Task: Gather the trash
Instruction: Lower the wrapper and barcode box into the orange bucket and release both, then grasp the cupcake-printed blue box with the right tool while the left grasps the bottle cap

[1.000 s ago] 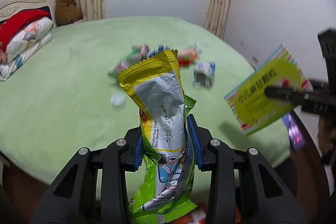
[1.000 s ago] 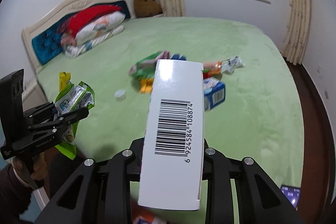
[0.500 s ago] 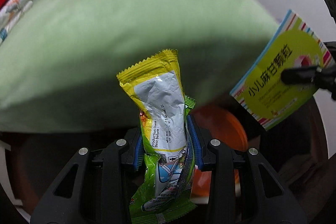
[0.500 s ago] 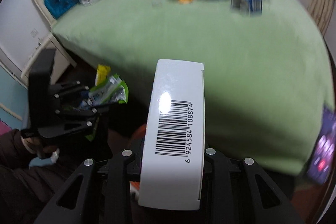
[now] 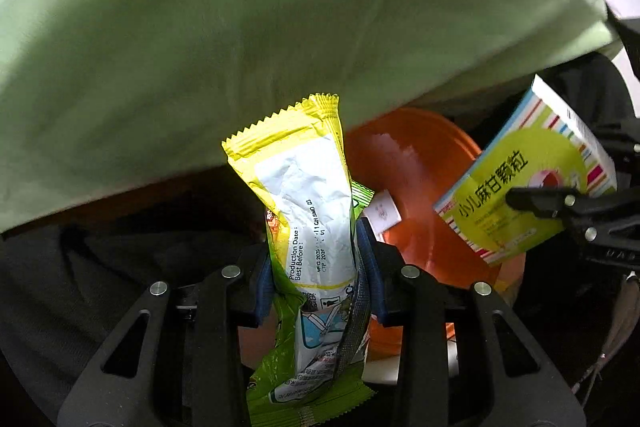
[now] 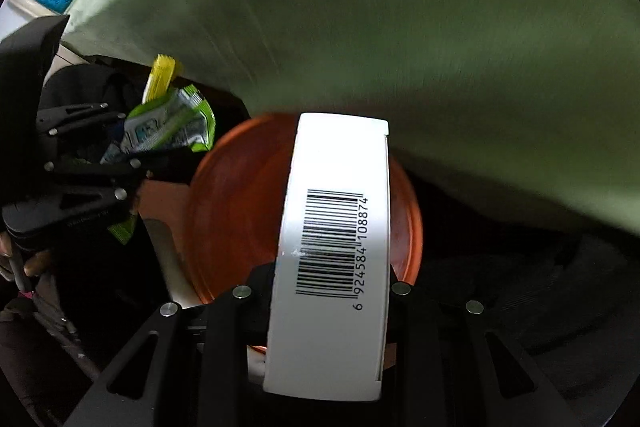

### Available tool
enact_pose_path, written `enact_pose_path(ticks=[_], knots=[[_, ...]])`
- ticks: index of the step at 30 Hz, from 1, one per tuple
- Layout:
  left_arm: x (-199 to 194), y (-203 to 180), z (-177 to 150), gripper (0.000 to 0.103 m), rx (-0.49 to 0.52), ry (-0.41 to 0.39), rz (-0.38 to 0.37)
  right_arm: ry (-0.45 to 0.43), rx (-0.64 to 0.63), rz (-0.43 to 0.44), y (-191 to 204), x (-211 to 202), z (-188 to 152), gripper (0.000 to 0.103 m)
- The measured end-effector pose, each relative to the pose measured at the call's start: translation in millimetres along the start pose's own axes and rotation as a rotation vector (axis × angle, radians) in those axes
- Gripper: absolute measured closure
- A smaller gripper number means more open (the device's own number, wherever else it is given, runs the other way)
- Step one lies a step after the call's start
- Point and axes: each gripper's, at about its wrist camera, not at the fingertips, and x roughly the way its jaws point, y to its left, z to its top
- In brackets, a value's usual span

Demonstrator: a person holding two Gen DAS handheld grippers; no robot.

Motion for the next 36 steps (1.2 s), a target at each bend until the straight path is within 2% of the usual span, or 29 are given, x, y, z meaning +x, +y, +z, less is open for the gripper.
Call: enact_pose_path(ticks=[7, 8, 10, 11, 12, 13, 18, 25, 28, 31, 36], knots=[[18, 3, 14, 0.066, 0.018, 0.07, -0.011, 0.043, 0.02, 0.017, -9, 13, 11, 0.072], [19, 3, 15, 0.063, 0.021, 0.077, -0.016, 0.047, 0.022, 0.017, -9, 14, 11, 0.072], [22, 2, 20, 0.044, 0.02, 0.094, -0.009, 0.061, 0.029, 0.026, -12, 18, 12, 0.069], [25, 2, 21, 0.028, 0.016, 0.11, -0.008, 0.067, 0.034, 0.03, -14, 20, 12, 0.063], [26, 3, 21, 0.023, 0.007, 0.118, -0.009, 0.07, 0.04, 0.038, -15, 20, 13, 0.054], [27, 5, 22, 0.023, 0.001, 0.123, -0.012, 0.064, 0.045, 0.041, -13, 23, 19, 0.041], [31, 14, 28, 0.023, -0.033, 0.155, -0.039, 0.04, 0.07, 0.051, -19, 15, 20, 0.04], [7, 22, 37, 0.023, -0.047, 0.083, -0.083, -0.001, 0.055, 0.056, -22, -14, 19, 0.04], [-18, 21, 31, 0.023, -0.06, 0.05, -0.11, -0.035, 0.024, 0.045, -20, -36, 23, 0.04], [-44, 21, 30, 0.023, -0.046, -0.024, -0.113, -0.091, -0.003, 0.056, -18, -62, 29, 0.04], [-109, 28, 50, 0.023, -0.011, -0.234, -0.064, -0.237, -0.029, 0.098, -19, -123, 69, 0.04]])
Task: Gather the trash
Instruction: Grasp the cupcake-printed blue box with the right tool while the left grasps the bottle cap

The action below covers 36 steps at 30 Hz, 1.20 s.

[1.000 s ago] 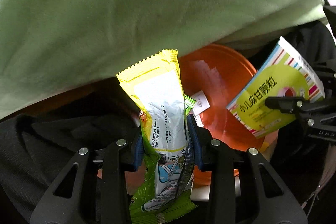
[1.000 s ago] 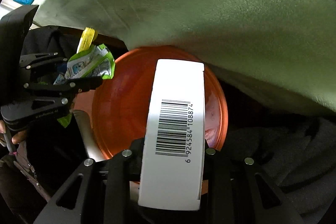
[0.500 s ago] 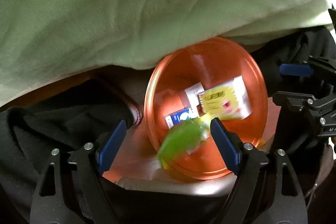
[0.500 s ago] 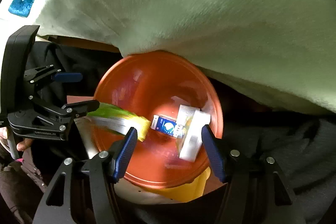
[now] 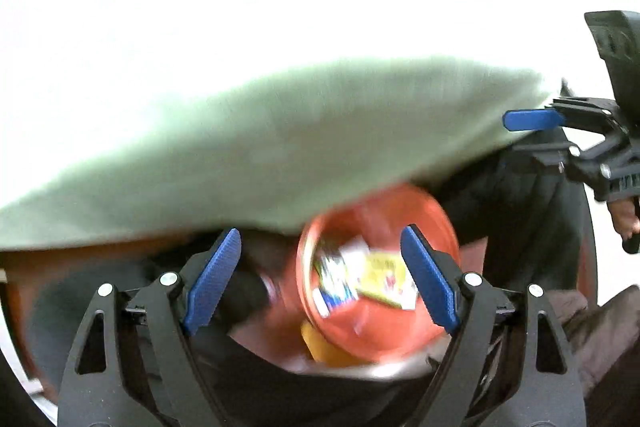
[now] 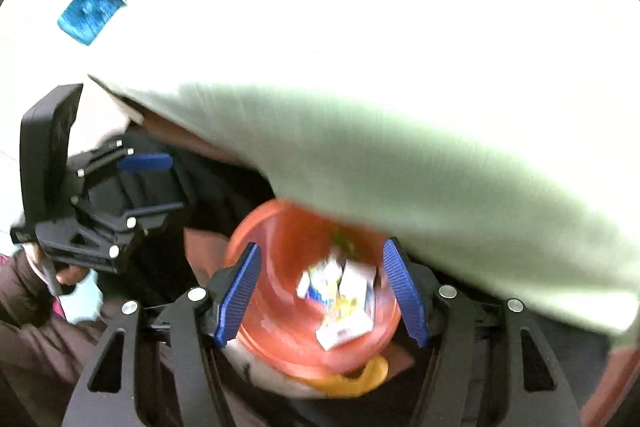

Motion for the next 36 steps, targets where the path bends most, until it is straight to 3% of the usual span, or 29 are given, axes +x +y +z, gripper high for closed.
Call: enact_pose_path(ticks=[2, 5, 11, 14, 16, 17, 19, 23, 25, 30, 36], knots=[[-17, 10, 15, 0.019, -0.009, -0.088, 0.028, -0.021, 0.009, 0.008, -8, -10, 23, 0.04], [-33, 28, 44, 0.016, -0.057, -0.182, 0.095, 0.084, 0.147, 0.083, -27, -1, 57, 0.04], [-50, 58, 89, 0.016, -0.115, -0.28, 0.17, 0.191, 0.113, 0.125, -18, -17, 60, 0.039], [-49, 69, 106, 0.016, -0.125, -0.292, 0.189, 0.166, 0.103, 0.163, -17, -41, 66, 0.039], [-46, 75, 117, 0.016, -0.128, -0.302, 0.2, 0.088, 0.075, 0.169, -17, -67, 84, 0.033], [-44, 79, 125, 0.015, -0.13, -0.308, 0.207, 0.027, 0.04, 0.117, -19, -80, 97, 0.022], [-39, 86, 134, 0.015, -0.14, -0.314, 0.216, -0.081, -0.026, -0.014, -22, -93, 122, 0.013], [-21, 99, 155, 0.015, -0.181, -0.315, 0.238, -0.239, -0.159, -0.311, -38, -82, 177, 0.012], [-15, 105, 160, 0.015, -0.215, -0.313, 0.229, -0.266, -0.249, -0.391, -43, -59, 197, 0.006], [-6, 113, 161, 0.015, -0.254, -0.308, 0.179, -0.266, -0.497, -0.454, -46, -6, 221, 0.005], [3, 115, 163, 0.015, -0.219, -0.309, 0.211, -0.268, -0.36, -0.379, -83, 14, 256, 0.005]])
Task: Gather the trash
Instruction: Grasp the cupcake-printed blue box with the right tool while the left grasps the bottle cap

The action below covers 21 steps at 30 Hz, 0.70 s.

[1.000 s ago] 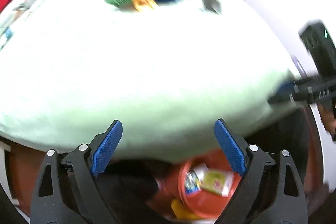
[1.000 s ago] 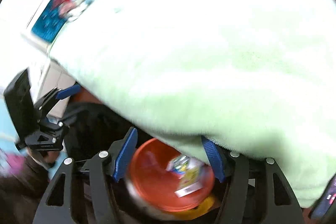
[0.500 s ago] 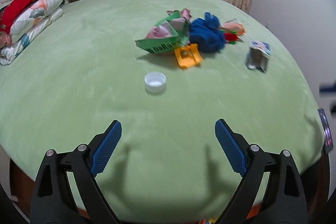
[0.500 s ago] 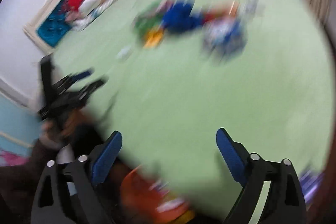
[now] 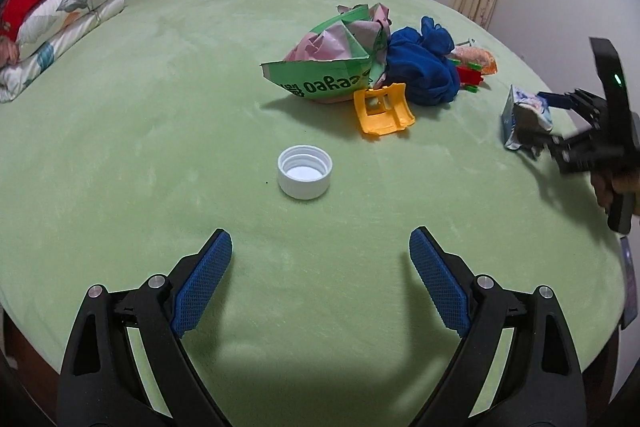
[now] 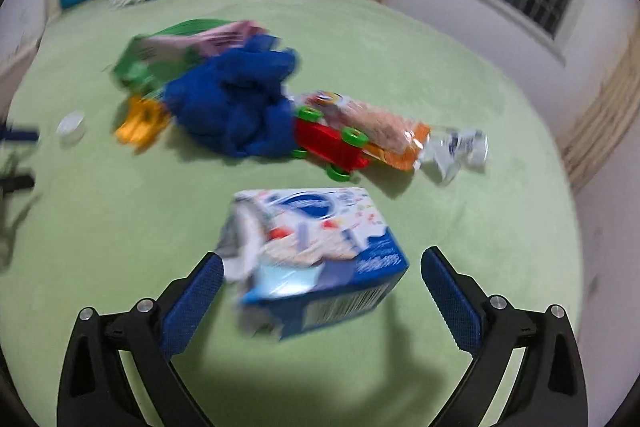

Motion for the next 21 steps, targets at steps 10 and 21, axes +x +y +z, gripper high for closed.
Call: enact_pose_path(ticks=[10, 21], knots=[[32, -1, 23, 0.015, 0.005, 0.013, 0.063, 0.016, 0.103, 0.105, -2, 15, 6, 0.034], [54, 4, 38, 0.072, 0.01, -0.023, 0.07, -0.124, 0.202, 0.099, 36, -77, -27, 0.035]])
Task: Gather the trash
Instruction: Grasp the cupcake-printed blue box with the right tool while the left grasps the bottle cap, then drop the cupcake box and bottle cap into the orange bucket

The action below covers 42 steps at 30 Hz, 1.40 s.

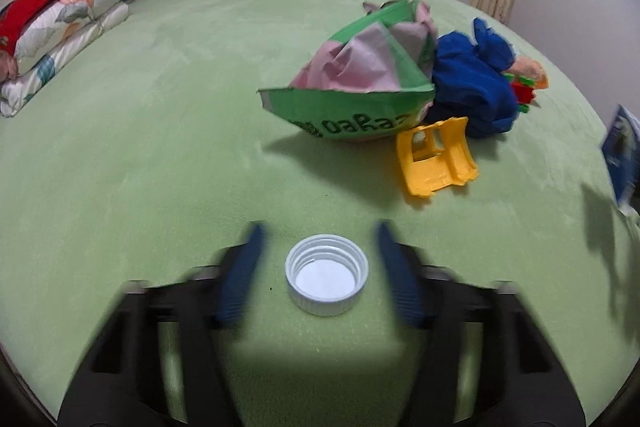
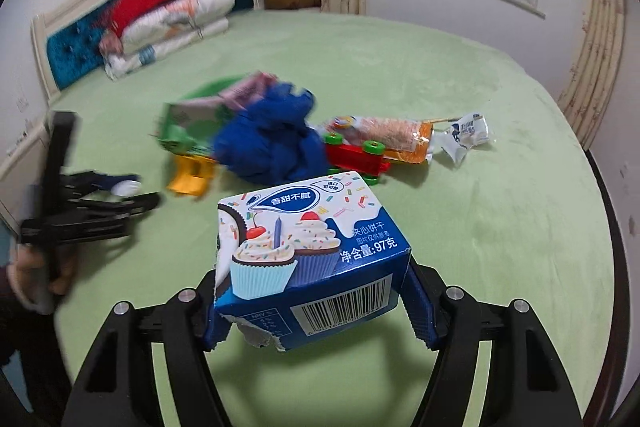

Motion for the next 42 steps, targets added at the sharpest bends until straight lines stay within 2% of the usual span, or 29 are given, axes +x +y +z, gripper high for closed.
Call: enact_pose_path(ticks=[6, 11, 19, 25, 31, 34, 38, 42], knots=[[-27, -10, -14, 0.072, 0.004, -0.013, -0.002, -0.023, -0.004, 0.015, 42, -51, -29, 0.035], [-71, -27, -46, 0.072, 0.063, -0.028, -0.032, -0.002, -0.041, 0.026, 79, -84, -64, 0.035], [-131, -51, -111, 0.072, 0.125, 0.005, -0.121, 0.14, -0.117, 0.042, 125, -106, -123, 0.034], [-147, -76, -162, 0.072, 0.201, 0.058, -0.151, 0.254, -0.111, 0.077, 139, -105, -168, 0.034], [-138, -86, -211, 0.072, 0.217, 0.181, -0.186, 0.358, -0.035, 0.098, 140, -92, -215, 0.034], [-123, -94, -242, 0.072, 0.245, 0.282, -0.189, 0.42, 0.008, 0.107, 138, -79, -239, 0.034], [-104, -104, -272, 0.072, 0.28, 0.4, -0.208, 0.493, 0.003, 0.11, 138, -63, -268, 0.034], [-89, -106, -280, 0.072, 0.288, 0.465, -0.211, 0.55, 0.01, 0.129, 138, -47, -287, 0.034]])
